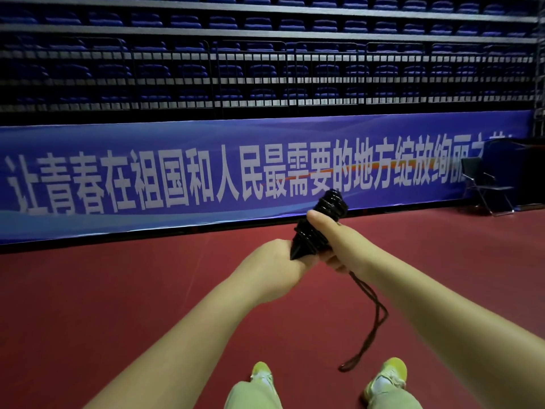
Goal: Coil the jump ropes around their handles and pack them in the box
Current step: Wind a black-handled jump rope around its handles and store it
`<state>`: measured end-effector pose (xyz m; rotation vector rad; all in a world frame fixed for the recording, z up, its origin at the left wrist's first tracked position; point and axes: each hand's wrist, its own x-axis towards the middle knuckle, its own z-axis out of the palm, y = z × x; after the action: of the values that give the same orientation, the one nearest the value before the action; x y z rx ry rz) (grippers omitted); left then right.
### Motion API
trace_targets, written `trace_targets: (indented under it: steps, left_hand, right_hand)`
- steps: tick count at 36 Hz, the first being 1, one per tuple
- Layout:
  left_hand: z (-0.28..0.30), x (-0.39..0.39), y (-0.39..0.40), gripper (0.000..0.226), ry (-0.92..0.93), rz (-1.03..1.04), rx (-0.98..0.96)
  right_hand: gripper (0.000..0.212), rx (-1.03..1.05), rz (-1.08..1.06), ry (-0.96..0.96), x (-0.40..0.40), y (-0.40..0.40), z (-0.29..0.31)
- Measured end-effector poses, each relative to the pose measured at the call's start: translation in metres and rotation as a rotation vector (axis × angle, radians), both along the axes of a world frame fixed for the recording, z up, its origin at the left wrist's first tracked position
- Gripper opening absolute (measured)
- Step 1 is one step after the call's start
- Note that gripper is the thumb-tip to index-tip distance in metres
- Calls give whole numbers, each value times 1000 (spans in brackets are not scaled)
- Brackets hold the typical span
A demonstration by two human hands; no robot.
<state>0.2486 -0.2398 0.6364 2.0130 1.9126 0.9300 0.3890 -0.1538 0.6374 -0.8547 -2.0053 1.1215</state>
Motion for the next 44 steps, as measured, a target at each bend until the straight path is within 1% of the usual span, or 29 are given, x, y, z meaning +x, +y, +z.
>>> trace_targets:
  steps: [1, 3, 4, 5, 6, 8, 10, 11, 14, 16, 19, 22, 24, 26, 28, 30, 31, 32, 33, 34, 35, 36, 37, 38, 39, 40, 41, 42, 44]
  left_hand:
    - [-1, -2, 0, 32, -68, -89, -25]
    - [-4, -4, -3, 30, -303, -340, -140]
    - [-5, -6, -4, 41, -467, -471, -232]
    - [-7, -5, -5, 56, -647, -576, -334]
    - [-8, -4, -6, 67, -794, -638, -401]
    - [-10, 2, -7, 69, -980, -667, -418]
    - [-11, 8, -5, 67, -1045, -610, -345]
    - [-11, 11, -4, 66, -1036, -558, -292]
    - [-7, 14, -2, 64, -905, -360, -149]
    - [-5, 11, 0, 63, -753, -242, -43]
    - [-5, -1, 6, 68, -365, -93, 155]
    - [-11, -9, 11, 68, -54, 25, 215]
    - [-14, -8, 11, 59, 110, 111, 223]
    - [-15, -4, 9, 53, 225, 187, 259]
    - [-16, -4, 9, 55, 300, 221, 298]
    - [-16, -3, 7, 62, 305, 183, 334]
    - [-16, -2, 5, 65, 243, 123, 346]
    - [-15, 1, 2, 65, 118, 39, 342]
    - [-13, 3, 0, 62, -64, -72, 306]
    - [-11, 3, -2, 60, -298, -204, 208]
    - [-10, 1, -2, 56, -547, -349, 38]
    - [-9, 0, -2, 56, -748, -530, -169]
    - [-11, 1, -3, 59, -885, -721, -358]
    - [-13, 2, -3, 62, -977, -878, -496]
    - [-15, 4, -3, 63, -1038, -1011, -583]
    - [-17, 6, -2, 60, -1048, -1114, -625]
    - [-19, 8, -2, 57, -1019, -1178, -653]
    - [-20, 9, -3, 55, -978, -1211, -684]
    - [-19, 5, -4, 54, -913, -1151, -749]
  right_hand:
    - [48, 32, 1, 27, -4, -5, 4]
    - [44, 58, 31, 60, 1, -12, 8]
    - [40, 30, 66, 89, 0, -10, 8]
    - [36, 16, 93, 115, 2, -13, 9]
    - [35, 5, 122, 127, 5, -11, 9]
    - [35, 3, 155, 153, 7, -12, 12]
    - [38, 32, 192, 153, 6, -14, 15]
    - [41, 44, 190, 140, 5, -14, 17]
    - [48, 56, 144, 98, 2, -6, 12]
    - [59, 77, 93, 59, 0, -5, 8]
    - [65, 171, -8, -66, -1, -8, 4]
    - [66, 177, -56, -148, -1, -7, -3]
    - [68, 94, -46, -130, -3, -5, -6]
    - [68, 3, -21, -84, -5, -4, -8]
    - [63, -53, 1, -20, -6, -3, -8]
    - [51, -36, 29, 100, -5, -3, -7]
    - [45, -13, 62, 168, -4, -4, -6]
    - [40, 2, 115, 235, -2, -4, -7]
    - [37, 8, 183, 293, 0, -4, -7]
    - [36, 6, 257, 336, 1, -3, -7]
    - [39, 17, 329, 356, 3, -4, -8]
    - [43, 53, 392, 358, 5, -4, -9]
    - [48, 104, 442, 348, 6, -4, -9]
    - [54, 158, 474, 323, 7, -5, -8]
    - [55, 195, 494, 287, 7, -9, -5]
    - [51, 218, 508, 250, 7, -13, -3]
    - [46, 237, 523, 217, 7, -18, 0]
    - [45, 253, 526, 192, 8, -21, 2]
    - [42, 303, 481, 159, 11, -25, 4]
